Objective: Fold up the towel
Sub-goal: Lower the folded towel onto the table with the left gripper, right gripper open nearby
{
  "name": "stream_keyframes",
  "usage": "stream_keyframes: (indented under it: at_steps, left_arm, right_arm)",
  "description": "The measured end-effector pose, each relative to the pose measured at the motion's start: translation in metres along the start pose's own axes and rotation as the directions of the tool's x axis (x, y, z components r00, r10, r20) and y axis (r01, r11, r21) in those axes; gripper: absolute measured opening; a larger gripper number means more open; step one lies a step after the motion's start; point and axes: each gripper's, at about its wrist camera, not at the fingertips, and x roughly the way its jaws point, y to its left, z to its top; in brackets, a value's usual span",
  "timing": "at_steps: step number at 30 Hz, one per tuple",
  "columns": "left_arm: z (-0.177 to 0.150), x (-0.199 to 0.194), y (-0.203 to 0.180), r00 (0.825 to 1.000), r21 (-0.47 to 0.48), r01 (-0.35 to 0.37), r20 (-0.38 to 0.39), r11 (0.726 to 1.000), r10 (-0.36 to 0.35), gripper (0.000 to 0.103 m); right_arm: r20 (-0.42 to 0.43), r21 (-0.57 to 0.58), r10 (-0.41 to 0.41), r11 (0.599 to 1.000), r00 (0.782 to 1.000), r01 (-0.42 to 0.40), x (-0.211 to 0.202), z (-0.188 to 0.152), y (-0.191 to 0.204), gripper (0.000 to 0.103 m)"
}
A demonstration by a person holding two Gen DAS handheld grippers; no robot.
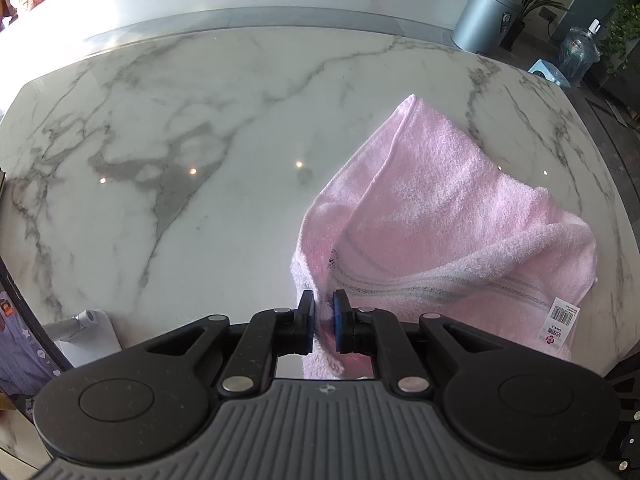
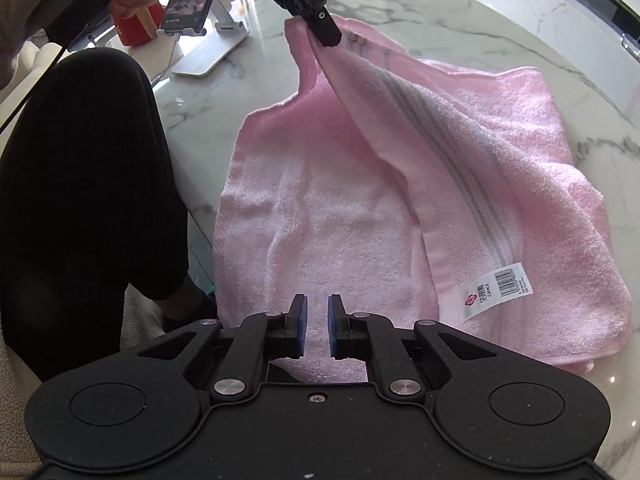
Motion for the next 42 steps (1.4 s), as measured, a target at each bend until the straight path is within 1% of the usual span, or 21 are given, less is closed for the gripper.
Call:
stream_keyframes:
  at_steps: [7, 11, 13, 16, 20, 23, 26, 28, 30, 32, 34, 36, 37, 38, 40, 42]
  left_arm:
    - [-0.001, 0.0, 0.001, 1.0, -0.001, 0.01, 0.001, 1.0, -0.01, 0.008]
    - [-0.002, 0.001, 0.003, 1.0, -0.003, 0.014, 0.001, 1.0, -0.014, 0.008]
    - [-0.003, 0.001, 0.004, 1.0, 0.004, 0.013, -0.004, 1.0, -0.013, 0.008]
    - [-0.008, 0.001, 0.0, 1.0, 0.042, 0.003, -0.005, 0.999, -0.002, 0.008]
    - [-0.017, -0.001, -0.007, 1.0, 0.101, 0.006, 0.005, 0.995, -0.007, 0.008]
    - [-0.025, -0.004, -0.013, 1.0, 0.121, 0.024, 0.004, 0.992, -0.024, 0.008]
    - [-0.033, -0.005, -0.021, 0.998, 0.118, 0.061, 0.002, 0.991, -0.062, 0.009]
    - [-0.039, -0.004, -0.029, 0.997, 0.118, 0.083, 0.0, 0.99, -0.083, 0.009]
    - [-0.045, -0.002, -0.036, 0.994, 0.116, 0.108, -0.008, 0.987, -0.108, 0.009]
    - [-0.051, 0.0, -0.044, 0.991, 0.118, 0.13, -0.014, 0.984, -0.13, 0.009]
    - [-0.059, 0.003, -0.053, 0.991, 0.129, 0.135, -0.014, 0.982, -0.135, 0.009]
    - [-0.066, 0.006, -0.058, 0.991, 0.13, 0.134, -0.009, 0.982, -0.134, 0.009]
    - [-0.069, 0.008, -0.058, 0.991, 0.125, 0.136, -0.007, 0.983, -0.136, 0.009]
    - [-0.072, 0.009, -0.058, 0.99, 0.118, 0.14, -0.006, 0.983, -0.14, 0.009]
    - [-0.076, 0.012, -0.057, 0.99, 0.108, 0.14, -0.007, 0.984, -0.141, 0.009]
    - [-0.078, 0.013, -0.055, 0.99, 0.104, 0.137, -0.003, 0.985, -0.138, 0.009]
  right_arm:
    - [-0.03, -0.023, -0.037, 0.999, 0.999, 0.037, 0.015, 0.0, 0.009, 0.01]
    - [-0.073, -0.054, -0.1, 0.994, 0.992, 0.096, 0.025, -0.006, 0.009, 0.01]
    - [-0.077, -0.043, -0.109, 0.993, 0.991, 0.106, 0.027, -0.009, 0.005, 0.01]
    - [-0.085, -0.043, -0.151, 0.988, 0.985, 0.148, 0.028, -0.014, -0.002, 0.01]
    - [-0.096, -0.035, -0.196, 0.98, 0.976, 0.194, 0.028, -0.023, -0.017, 0.01]
    - [-0.106, -0.034, -0.245, 0.969, 0.964, 0.243, 0.028, -0.029, -0.029, 0.01]
    - [-0.123, -0.033, -0.298, 0.955, 0.947, 0.296, 0.029, -0.035, -0.045, 0.01]
    - [-0.136, -0.031, -0.335, 0.942, 0.932, 0.334, 0.031, -0.038, -0.058, 0.01]
    - [-0.152, -0.037, -0.382, 0.924, 0.911, 0.381, 0.033, -0.04, -0.071, 0.01]
    - [-0.163, -0.021, -0.4, 0.915, 0.902, 0.403, 0.034, -0.042, -0.086, 0.01]
    - [-0.172, -0.006, -0.405, 0.912, 0.898, 0.411, 0.035, -0.043, -0.097, 0.01]
    - [-0.182, -0.018, -0.423, 0.904, 0.888, 0.427, 0.037, -0.046, -0.102, 0.01]
    - [-0.183, -0.024, -0.425, 0.903, 0.886, 0.429, 0.037, -0.047, -0.103, 0.01]
    - [-0.181, -0.029, -0.419, 0.907, 0.89, 0.421, 0.037, -0.049, -0.104, 0.01]
    - [-0.171, -0.033, -0.387, 0.921, 0.906, 0.388, 0.032, -0.052, -0.107, 0.012]
    - [-0.139, -0.036, -0.348, 0.937, 0.927, 0.346, 0.024, -0.057, -0.11, 0.019]
